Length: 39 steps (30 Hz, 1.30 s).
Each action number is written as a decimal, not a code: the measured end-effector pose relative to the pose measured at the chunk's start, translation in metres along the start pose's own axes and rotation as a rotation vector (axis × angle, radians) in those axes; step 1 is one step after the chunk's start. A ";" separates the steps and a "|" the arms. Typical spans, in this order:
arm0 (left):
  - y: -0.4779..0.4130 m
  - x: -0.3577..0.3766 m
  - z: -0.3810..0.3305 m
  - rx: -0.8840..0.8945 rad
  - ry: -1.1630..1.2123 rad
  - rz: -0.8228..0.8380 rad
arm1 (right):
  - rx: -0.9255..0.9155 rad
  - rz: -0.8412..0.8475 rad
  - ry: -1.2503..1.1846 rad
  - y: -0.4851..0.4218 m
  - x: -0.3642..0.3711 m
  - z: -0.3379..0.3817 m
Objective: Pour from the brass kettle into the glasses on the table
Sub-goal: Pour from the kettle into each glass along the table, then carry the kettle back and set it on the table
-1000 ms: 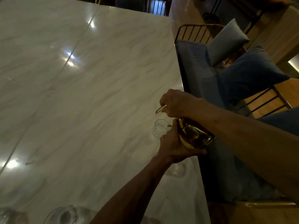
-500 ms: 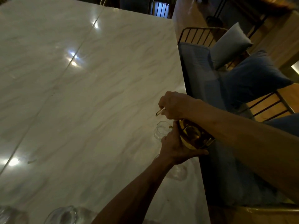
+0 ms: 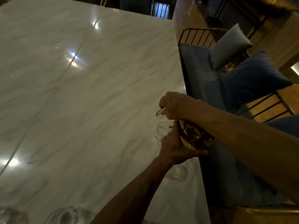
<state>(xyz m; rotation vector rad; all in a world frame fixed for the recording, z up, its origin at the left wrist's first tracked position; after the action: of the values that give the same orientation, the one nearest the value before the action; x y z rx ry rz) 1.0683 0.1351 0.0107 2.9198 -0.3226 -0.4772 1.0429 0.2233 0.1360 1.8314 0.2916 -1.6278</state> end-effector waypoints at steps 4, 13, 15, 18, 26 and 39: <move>0.001 -0.002 0.000 0.008 -0.013 0.003 | 0.006 -0.014 -0.022 0.004 -0.001 -0.002; 0.008 -0.006 -0.003 0.095 -0.159 0.060 | 0.065 -0.135 -0.116 0.026 -0.001 -0.015; 0.011 -0.007 -0.008 0.139 -0.204 0.084 | 0.086 -0.163 -0.146 0.037 -0.002 -0.019; 0.017 -0.010 -0.015 0.200 -0.288 0.103 | 0.117 -0.250 -0.174 0.056 -0.004 -0.022; 0.037 -0.019 -0.010 0.252 -0.542 0.185 | 0.206 -0.383 -0.240 0.105 -0.008 -0.010; 0.147 -0.149 0.014 0.287 -0.842 0.171 | 0.230 -0.416 -0.524 0.123 -0.035 0.130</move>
<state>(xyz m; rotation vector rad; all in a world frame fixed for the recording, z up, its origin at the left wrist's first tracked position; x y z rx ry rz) 0.8983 0.0270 0.0702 2.7274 -0.7797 -1.7356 1.0019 0.0609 0.2085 1.4841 0.2677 -2.4475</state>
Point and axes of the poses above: each hand's wrist, its own y-axis away from the middle knuckle, its own x-axis out of the palm, z = x × y, the point moved 6 cm from there along -y, towards the middle knuckle, and after that the axes turned 3 degrees about -x, right-handed, at the moved point
